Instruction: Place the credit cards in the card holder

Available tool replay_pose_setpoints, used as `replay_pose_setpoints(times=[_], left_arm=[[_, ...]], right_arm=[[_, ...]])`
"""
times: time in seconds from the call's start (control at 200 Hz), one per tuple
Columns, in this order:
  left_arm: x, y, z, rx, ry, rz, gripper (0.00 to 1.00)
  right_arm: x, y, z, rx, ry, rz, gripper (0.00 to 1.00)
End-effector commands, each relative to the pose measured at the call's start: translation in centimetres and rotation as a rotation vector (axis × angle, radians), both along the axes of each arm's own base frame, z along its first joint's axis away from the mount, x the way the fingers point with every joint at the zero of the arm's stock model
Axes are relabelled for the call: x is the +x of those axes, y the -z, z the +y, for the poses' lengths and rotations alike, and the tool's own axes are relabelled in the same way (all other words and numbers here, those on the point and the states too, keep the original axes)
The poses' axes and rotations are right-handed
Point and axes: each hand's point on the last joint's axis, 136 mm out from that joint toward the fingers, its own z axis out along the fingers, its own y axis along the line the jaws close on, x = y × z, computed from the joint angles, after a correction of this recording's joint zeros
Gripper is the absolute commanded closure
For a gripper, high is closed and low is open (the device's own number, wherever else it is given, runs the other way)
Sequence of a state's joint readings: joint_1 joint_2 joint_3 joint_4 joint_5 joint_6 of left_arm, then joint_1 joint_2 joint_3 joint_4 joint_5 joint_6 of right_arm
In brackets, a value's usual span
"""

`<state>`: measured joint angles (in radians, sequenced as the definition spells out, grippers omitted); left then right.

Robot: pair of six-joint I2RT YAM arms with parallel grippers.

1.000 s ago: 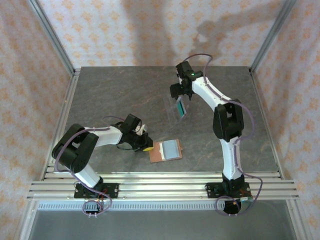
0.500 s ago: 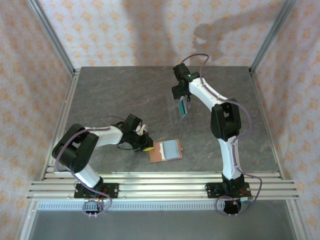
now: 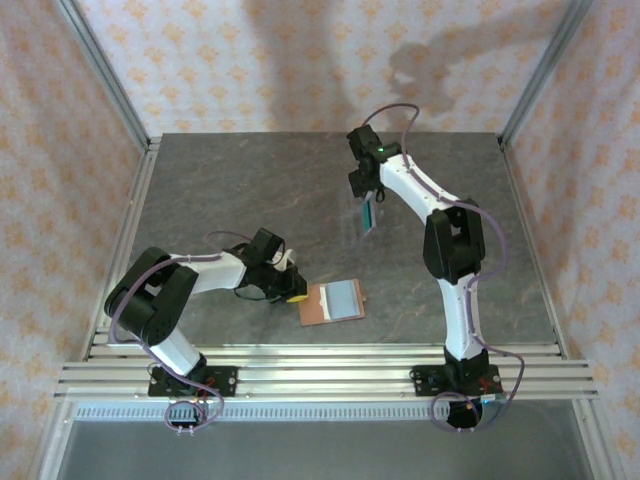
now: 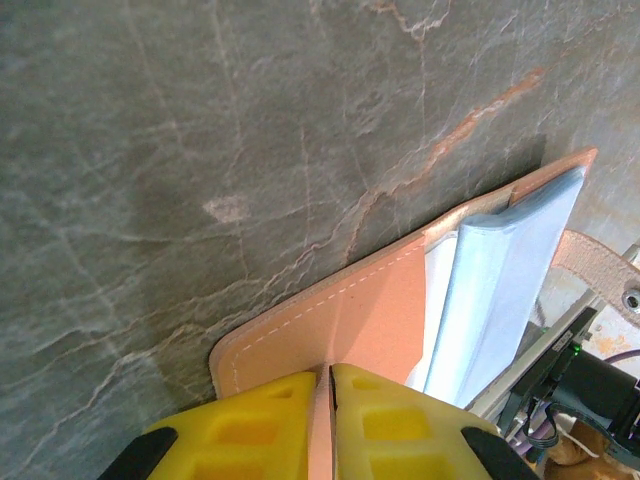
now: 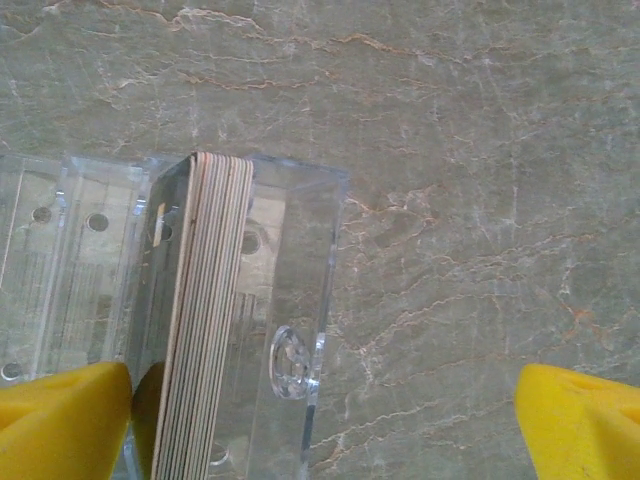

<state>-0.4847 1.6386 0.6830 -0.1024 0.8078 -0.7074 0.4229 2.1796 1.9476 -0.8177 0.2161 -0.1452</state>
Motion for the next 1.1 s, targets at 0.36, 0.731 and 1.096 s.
replay_pose_setpoints(times=[0.36,0.731,1.096], left_arm=[[-1.35,1.64,0.24,0.055,0.027,0.065,0.85],[-1.42,1.63,-0.02,0.054,0.035,0.066,0.85],[-1.43,1.64,-0.13,0.053,0.039,0.070,0.85]], right_arm=[[-0.97,-2.11,-1.90,-0.099,0.005,-0.010,0.18],[-1.09,-2.30,-2.39,-0.132,0.014,-0.008,0.28],[-1.18,-2.53,-2.42,-0.135,0.013,-0.004,0.41]])
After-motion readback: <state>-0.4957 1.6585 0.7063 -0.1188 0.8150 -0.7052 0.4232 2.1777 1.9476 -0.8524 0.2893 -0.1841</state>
